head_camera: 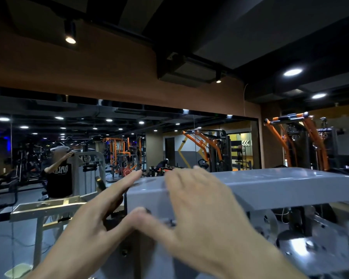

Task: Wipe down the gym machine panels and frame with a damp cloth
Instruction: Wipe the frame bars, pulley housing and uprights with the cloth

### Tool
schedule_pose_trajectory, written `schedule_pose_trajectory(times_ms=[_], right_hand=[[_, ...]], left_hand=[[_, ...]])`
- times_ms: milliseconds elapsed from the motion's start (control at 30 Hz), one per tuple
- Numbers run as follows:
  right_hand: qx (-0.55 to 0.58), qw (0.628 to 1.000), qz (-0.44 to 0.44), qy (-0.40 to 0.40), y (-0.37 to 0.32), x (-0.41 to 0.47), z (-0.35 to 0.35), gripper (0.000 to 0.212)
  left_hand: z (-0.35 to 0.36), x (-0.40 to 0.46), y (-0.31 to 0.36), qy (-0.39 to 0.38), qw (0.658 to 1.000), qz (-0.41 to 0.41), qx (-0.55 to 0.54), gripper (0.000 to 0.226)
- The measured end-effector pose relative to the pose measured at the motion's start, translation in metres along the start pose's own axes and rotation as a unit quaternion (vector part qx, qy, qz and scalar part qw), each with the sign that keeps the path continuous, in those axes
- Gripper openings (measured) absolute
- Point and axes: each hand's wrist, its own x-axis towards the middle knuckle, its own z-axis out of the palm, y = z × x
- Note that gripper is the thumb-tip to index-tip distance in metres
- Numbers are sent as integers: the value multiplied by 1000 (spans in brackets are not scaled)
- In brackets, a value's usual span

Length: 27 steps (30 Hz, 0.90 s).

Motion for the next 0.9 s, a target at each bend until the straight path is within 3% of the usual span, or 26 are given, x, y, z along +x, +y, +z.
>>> schedule_pose_trajectory(times_ms=[200,300,500,633,767,900], right_hand=[[-10,998,58,33,18,-14,-4,92],[-7,999,25,-27,-4,-2,4,109],[20,999,16,-38,23,-12,-8,86],[-21,997,67,-14,54,-29,-15,90],[-33,995,67,59,38,-22,6,92],[2,999,51,9,21,-16,10,97]], left_hand=[[-1,0,-3,2,1000,-5,28,77],[0,-1,-3,12,1000,-5,28,83],[2,1,-3,39,999,6,24,68],[5,4,-2,43,998,1,35,63],[9,9,-9,39,999,-6,31,64],[16,13,-9,45,999,6,-23,63]])
